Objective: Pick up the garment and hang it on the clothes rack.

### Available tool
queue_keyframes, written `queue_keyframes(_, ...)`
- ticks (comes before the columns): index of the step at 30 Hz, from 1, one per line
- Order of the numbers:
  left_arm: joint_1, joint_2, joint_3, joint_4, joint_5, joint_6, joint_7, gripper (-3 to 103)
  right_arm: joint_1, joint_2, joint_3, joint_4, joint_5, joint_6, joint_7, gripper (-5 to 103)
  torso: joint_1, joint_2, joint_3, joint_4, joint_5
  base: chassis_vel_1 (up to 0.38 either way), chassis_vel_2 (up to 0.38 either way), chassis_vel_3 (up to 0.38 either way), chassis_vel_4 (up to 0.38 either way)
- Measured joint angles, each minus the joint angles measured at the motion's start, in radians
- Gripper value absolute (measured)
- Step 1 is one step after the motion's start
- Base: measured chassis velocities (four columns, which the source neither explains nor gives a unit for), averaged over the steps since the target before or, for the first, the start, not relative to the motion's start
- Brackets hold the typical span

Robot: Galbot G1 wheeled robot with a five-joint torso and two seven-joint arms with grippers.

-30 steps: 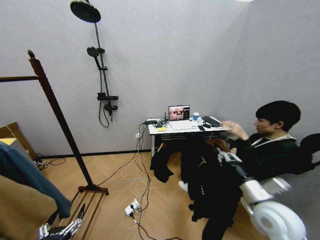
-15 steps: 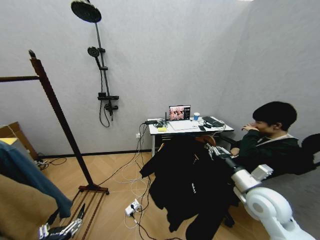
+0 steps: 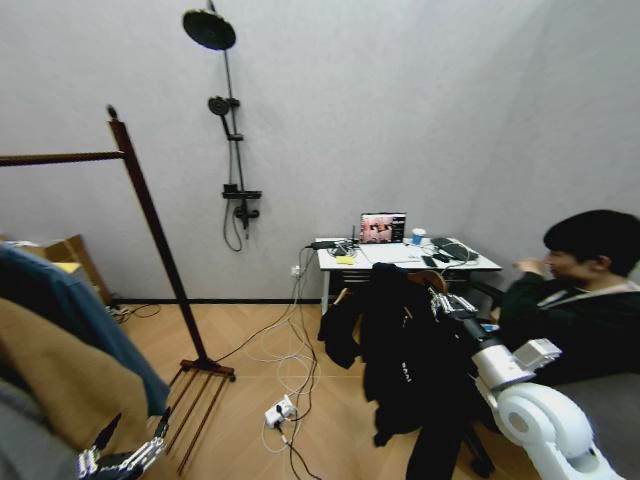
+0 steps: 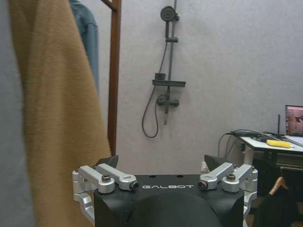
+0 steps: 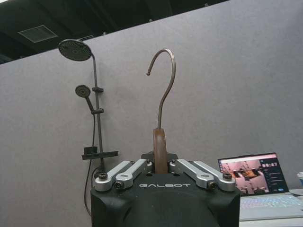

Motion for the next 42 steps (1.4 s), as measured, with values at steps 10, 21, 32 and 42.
queue_keyframes(10,0.000,0.000,0.000,0.000,0.000,0.000,0.000,100,-0.006,-0.029,0.023,0.011,0.018,-0.015,0.019,9,0.000,0.000,0.000,0.0002,0.0000,0.133,0.127,0.119,0.108)
queue_keyframes(21,0.000,0.000,0.000,0.000,0.000,0.000,0.000,100,0.001,-0.031,0.025,0.013,0.025,-0.035,0.040,9,0.000,0.000,0.000,0.0000,0.0000,0.060,0.061,0.071,0.059)
queue_keyframes(32,0.000,0.000,0.000,0.000,0.000,0.000,0.000,100,-0.027,-0.013,0.018,0.012,0.018,-0.021,0.006,9,0.000,0.000,0.000,0.0001,0.0000,-0.166,0.051,0.175,-0.062)
queue_keyframes(42,0.000,0.000,0.000,0.000,0.000,0.000,0.000,100,-0.028,-0.006,-0.006,-0.006,0.055,0.027,-0.028,9,0.002,-0.001,0.001,0.0003,-0.0002,-0.213,0.175,0.213,-0.179)
